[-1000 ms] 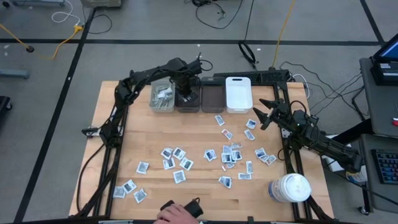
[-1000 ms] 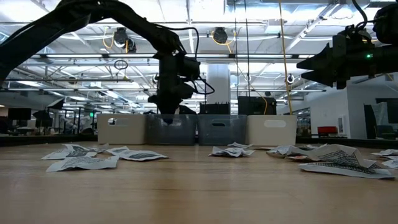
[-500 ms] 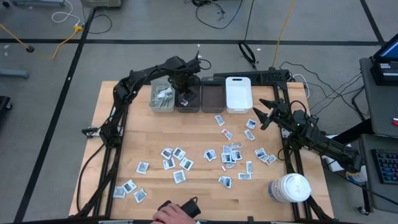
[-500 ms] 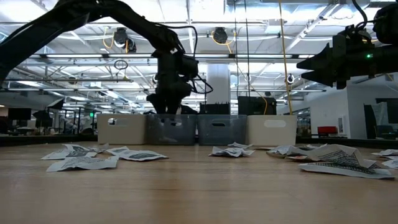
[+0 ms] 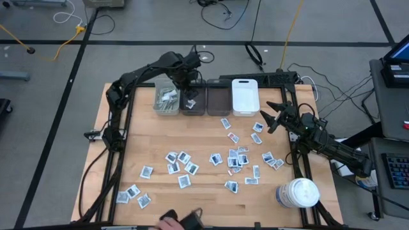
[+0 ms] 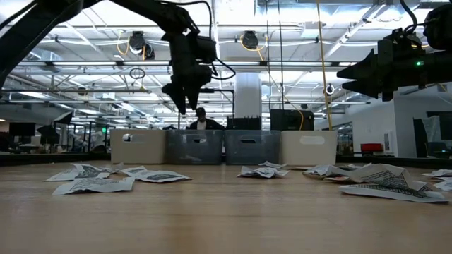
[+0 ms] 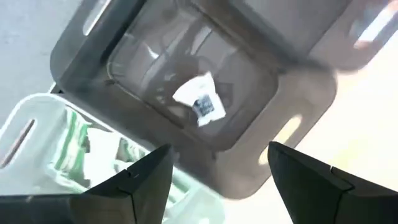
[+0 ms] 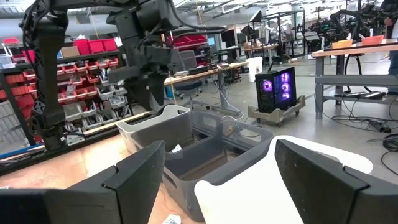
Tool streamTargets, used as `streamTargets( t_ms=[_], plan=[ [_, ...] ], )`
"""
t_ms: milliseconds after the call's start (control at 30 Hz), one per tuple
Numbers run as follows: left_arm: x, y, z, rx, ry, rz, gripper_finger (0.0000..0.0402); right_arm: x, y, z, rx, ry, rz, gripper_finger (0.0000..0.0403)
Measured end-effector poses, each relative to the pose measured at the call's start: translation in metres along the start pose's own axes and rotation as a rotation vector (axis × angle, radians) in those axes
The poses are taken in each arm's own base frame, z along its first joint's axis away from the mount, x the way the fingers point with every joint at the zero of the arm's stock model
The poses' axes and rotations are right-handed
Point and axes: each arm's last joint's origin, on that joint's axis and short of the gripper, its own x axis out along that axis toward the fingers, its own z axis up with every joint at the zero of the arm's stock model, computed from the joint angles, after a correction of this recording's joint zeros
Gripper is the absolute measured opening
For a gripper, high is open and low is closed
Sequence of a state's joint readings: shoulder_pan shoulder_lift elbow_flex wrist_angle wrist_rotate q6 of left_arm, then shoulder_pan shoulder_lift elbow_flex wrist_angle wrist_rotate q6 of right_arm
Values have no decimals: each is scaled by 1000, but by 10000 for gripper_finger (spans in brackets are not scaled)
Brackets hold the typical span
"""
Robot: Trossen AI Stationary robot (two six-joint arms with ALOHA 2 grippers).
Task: Pick & Place First Aid Supplies
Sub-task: Put the towelette pack into the left black bin
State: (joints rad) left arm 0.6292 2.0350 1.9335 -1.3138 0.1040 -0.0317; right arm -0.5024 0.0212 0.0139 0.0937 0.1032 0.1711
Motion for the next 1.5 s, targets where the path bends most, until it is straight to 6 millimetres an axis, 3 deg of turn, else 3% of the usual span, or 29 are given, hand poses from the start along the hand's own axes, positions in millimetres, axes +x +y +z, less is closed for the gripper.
streamTargets(
  t_ms=[367, 733, 933, 1100, 1333, 1500],
  plan=[
    [7, -78, -22, 424, 113, -10, 269, 0, 0, 0, 0, 0, 0, 297],
    [11, -182, -69, 696, 192, -37, 269, 0, 0, 0, 0, 0, 0, 297],
    [11, -228, -102, 788, 214, -42, 269, 0, 0, 0, 0, -1, 0, 297],
    [10, -254, -125, 834, 221, -47, 269, 0, 0, 0, 0, 0, 0, 297],
    [10, -273, -143, 821, 217, -47, 269, 0, 0, 0, 0, 0, 0, 297],
    [24, -286, -151, 845, 171, -70, 269, 0, 0, 0, 0, 0, 0, 297]
  ],
)
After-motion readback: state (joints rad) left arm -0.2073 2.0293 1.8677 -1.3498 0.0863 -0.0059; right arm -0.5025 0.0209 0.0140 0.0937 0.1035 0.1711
